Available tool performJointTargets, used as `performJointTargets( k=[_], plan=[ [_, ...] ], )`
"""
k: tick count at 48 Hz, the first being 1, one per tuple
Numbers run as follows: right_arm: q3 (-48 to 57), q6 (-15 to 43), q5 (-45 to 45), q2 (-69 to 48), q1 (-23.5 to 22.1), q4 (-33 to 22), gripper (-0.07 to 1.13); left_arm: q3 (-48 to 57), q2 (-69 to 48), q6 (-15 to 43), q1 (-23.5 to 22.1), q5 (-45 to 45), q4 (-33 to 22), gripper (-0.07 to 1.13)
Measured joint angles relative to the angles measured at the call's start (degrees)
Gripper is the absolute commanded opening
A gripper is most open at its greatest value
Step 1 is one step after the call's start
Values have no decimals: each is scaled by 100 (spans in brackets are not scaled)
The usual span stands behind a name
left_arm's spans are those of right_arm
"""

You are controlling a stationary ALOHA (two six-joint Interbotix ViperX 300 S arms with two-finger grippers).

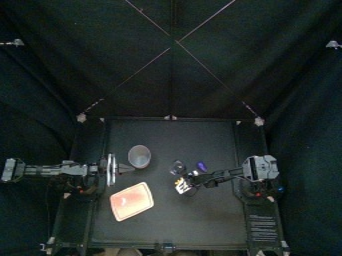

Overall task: Pick the fries then place it in the grey bowl
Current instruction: Place fries in the grey bowl

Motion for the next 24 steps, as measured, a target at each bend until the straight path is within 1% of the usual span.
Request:
performJointTargets(
  k=[4,7,14,24],
  plan=[
    [-35,-9,0,18,0,-18,58,0,-18,0,0,0,0,2],
    [-62,-18,9,18,-9,-35,55,0,-35,0,0,0,0,2],
    [-185,-35,9,18,-26,-202,55,0,-35,-9,0,0,-9,2],
    [-773,18,-185,-272,-123,-1011,55,0,-35,-9,0,-18,-141,2]
  ],
)
